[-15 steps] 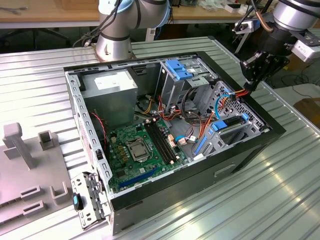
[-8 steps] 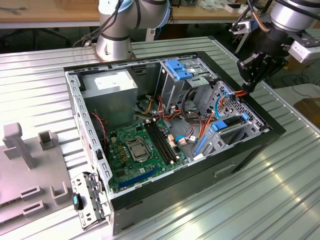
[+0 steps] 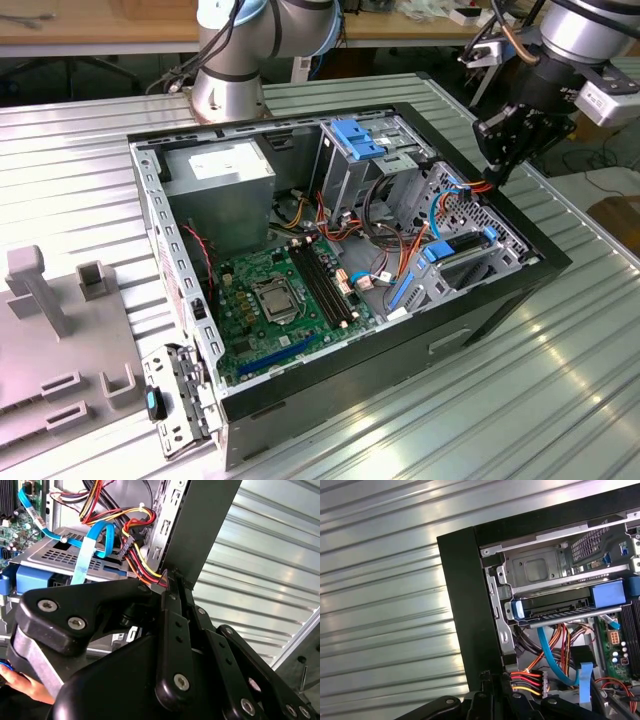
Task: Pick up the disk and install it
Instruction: 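Insert the first disk wire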
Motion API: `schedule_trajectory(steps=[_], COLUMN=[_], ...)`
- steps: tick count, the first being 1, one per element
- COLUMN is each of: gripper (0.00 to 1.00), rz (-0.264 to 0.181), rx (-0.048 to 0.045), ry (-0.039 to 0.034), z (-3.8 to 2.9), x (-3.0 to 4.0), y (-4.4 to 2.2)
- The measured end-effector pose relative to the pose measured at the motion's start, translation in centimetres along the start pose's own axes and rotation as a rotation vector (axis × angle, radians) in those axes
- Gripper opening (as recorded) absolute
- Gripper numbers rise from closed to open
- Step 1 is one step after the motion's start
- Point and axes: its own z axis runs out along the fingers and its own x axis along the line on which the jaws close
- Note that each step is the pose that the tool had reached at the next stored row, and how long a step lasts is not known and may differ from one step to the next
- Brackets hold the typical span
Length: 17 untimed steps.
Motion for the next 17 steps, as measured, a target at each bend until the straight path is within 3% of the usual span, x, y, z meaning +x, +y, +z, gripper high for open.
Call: schedule_trajectory(steps=[4, 10, 12, 17], gripper=[0.16, 0.16, 0.16, 0.16], rz=[0.004, 0.055, 0.064, 0.105], rx=[-0.0002, -0.0029, -0.0042, -0.0087], ry=[-0.0217, -0.0355, -0.0412, -0.0439], z=[-0.01, -0.01, -0.01, -0.03], x=[0.01, 0.04, 0.14, 0.24], y=[0.02, 0.17, 0.65, 1.08])
